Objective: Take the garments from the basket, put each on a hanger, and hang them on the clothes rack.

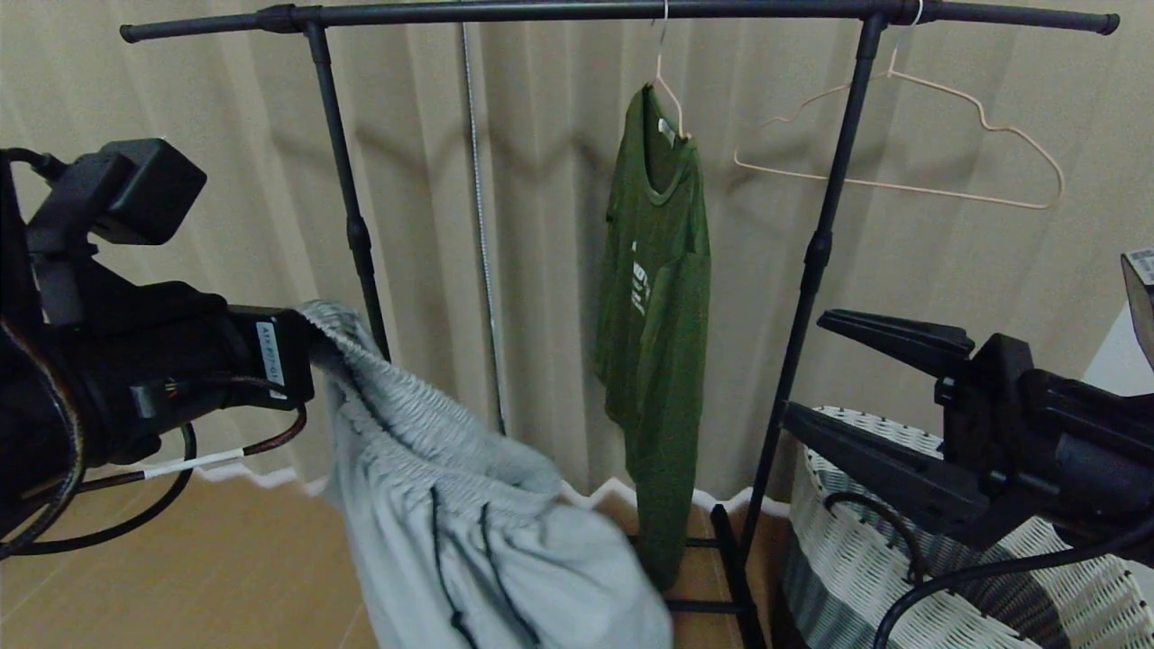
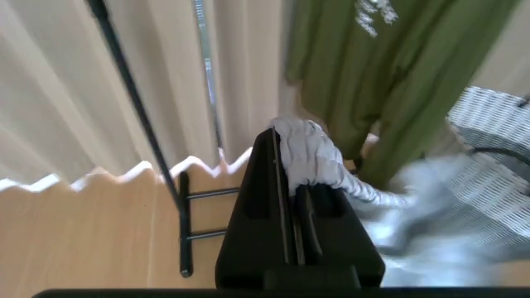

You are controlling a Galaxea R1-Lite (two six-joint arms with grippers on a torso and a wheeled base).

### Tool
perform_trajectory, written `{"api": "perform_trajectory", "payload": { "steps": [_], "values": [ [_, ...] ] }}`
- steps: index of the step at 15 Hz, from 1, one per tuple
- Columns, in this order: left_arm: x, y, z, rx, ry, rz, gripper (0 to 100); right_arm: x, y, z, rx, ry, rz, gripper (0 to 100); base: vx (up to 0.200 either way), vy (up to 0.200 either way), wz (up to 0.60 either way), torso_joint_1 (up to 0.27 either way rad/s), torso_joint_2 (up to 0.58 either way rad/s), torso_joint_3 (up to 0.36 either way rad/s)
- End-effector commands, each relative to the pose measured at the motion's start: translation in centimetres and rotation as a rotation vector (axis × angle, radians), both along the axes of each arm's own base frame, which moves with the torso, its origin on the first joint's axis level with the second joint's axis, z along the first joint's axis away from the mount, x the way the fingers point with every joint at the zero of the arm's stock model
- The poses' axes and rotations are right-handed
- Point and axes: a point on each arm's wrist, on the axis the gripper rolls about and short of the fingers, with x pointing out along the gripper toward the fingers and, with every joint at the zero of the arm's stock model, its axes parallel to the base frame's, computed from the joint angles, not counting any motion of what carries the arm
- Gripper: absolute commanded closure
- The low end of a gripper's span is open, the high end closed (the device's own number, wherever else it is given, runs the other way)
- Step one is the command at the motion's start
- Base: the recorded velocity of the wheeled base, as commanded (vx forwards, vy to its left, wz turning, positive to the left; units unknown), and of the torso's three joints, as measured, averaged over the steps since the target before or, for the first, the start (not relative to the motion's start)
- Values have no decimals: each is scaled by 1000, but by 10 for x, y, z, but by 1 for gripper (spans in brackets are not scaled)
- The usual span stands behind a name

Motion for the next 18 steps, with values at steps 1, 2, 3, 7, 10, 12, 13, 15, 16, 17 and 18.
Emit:
{"api": "perform_trajectory", "payload": {
  "steps": [1,2,3,7,10,12,13,15,16,17,18],
  "values": [
    [1,1,-1,2,4,4,100,1,1,-3,-11,7,9,0,0,0,0,0,0,0],
    [0,1,-2,2,4,6,100,1,0,-6,-24,14,-4,0,0,0,0,0,0,0],
    [-4,7,-1,-2,-3,18,100,3,-7,-10,-42,16,-49,0,0,0,0,0,0,0],
    [-42,40,-11,-9,-33,94,100,10,-51,-31,-206,89,-460,0,0,0,0,0,0,0],
    [-57,45,-37,7,24,65,100,5,-65,-46,-256,164,-681,0,0,0,0,0,0,0],
    [-63,45,-47,-23,40,-29,100,0,-69,-50,-251,152,-712,0,0,0,0,0,0,0],
    [-67,47,-52,-33,43,-49,100,-1,-70,-51,-242,137,-721,0,0,0,0,0,0,0],
    [-68,49,-56,-26,50,-36,100,-4,-75,-56,-239,141,-745,0,0,0,0,0,0,0],
    [-68,49,-54,-27,42,-37,100,-9,-77,-64,-255,159,-749,0,0,0,0,0,0,0],
    [-69,49,-54,-26,40,-37,100,-9,-78,-64,-255,158,-754,0,0,0,0,0,0,0],
    [-69,50,-54,-26,39,-36,100,-8,-78,-64,-255,159,-754,0,0,0,0,0,0,0]
  ]
}}
